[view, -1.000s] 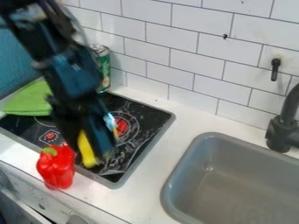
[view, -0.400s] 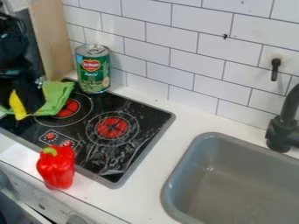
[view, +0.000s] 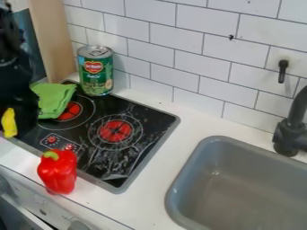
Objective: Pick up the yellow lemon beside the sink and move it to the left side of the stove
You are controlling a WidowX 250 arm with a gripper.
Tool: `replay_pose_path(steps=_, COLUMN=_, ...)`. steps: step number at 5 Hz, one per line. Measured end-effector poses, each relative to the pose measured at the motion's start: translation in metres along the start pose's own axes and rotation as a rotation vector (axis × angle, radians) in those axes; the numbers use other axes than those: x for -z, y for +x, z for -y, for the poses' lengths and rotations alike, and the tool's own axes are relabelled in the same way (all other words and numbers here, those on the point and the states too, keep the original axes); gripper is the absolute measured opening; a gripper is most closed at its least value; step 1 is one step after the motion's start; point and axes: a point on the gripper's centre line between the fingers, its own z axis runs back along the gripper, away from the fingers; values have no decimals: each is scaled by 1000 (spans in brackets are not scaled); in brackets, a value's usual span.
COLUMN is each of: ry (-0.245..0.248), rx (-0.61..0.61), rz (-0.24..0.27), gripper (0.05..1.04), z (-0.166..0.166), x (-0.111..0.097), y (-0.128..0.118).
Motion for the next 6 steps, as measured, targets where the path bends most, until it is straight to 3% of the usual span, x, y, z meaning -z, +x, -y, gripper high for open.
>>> replay_pose_path(steps=1, ry=31, rx=-12, rz=-9, gripper=813, z=-8, x=5, y=2)
replay_pose_path(steps=3, ry=15, rx=-105, rz=-47, gripper=813, z=-36, x=22, y=-7)
replay_pose_path(steps=5, ry=7, rx=-100, rz=-117, gripper=813, z=-44, x=45, y=-9)
replay_pose_path(steps=6, ry=3, rx=-87, rz=-127, gripper=813, z=-49, x=51, y=-2)
